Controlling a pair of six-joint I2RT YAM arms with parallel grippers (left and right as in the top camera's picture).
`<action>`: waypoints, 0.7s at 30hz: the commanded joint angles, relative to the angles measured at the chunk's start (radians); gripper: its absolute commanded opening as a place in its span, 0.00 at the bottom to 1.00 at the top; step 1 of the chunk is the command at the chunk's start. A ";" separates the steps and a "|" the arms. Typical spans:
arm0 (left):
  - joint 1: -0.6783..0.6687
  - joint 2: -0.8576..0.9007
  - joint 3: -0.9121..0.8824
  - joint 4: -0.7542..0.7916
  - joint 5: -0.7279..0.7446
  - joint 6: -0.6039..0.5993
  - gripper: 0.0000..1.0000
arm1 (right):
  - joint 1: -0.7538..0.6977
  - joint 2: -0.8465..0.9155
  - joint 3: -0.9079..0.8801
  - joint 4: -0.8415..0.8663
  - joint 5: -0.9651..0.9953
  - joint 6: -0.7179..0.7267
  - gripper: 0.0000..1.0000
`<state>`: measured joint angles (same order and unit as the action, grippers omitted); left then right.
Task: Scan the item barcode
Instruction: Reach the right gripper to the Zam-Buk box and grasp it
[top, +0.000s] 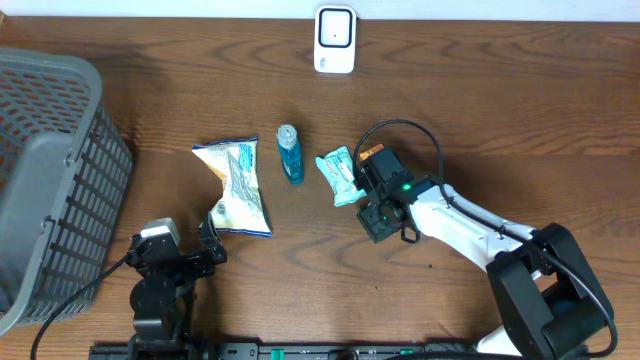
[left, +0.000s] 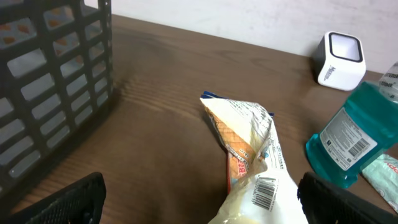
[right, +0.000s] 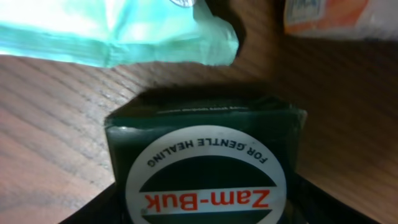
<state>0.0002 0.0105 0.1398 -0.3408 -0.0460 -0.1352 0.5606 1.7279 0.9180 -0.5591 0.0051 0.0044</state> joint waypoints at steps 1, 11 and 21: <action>0.005 -0.006 -0.003 -0.017 0.013 -0.013 0.98 | 0.004 0.020 0.013 0.002 0.011 0.048 0.63; 0.005 -0.006 -0.003 -0.018 0.013 -0.013 0.98 | -0.019 -0.002 0.117 -0.154 0.011 0.689 0.52; 0.005 -0.006 -0.003 -0.018 0.013 -0.013 0.98 | -0.028 -0.020 0.230 -0.373 -0.079 0.919 0.99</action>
<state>0.0002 0.0105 0.1398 -0.3592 -0.0463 -0.1356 0.5446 1.7298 1.0836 -0.8917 -0.0536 0.8387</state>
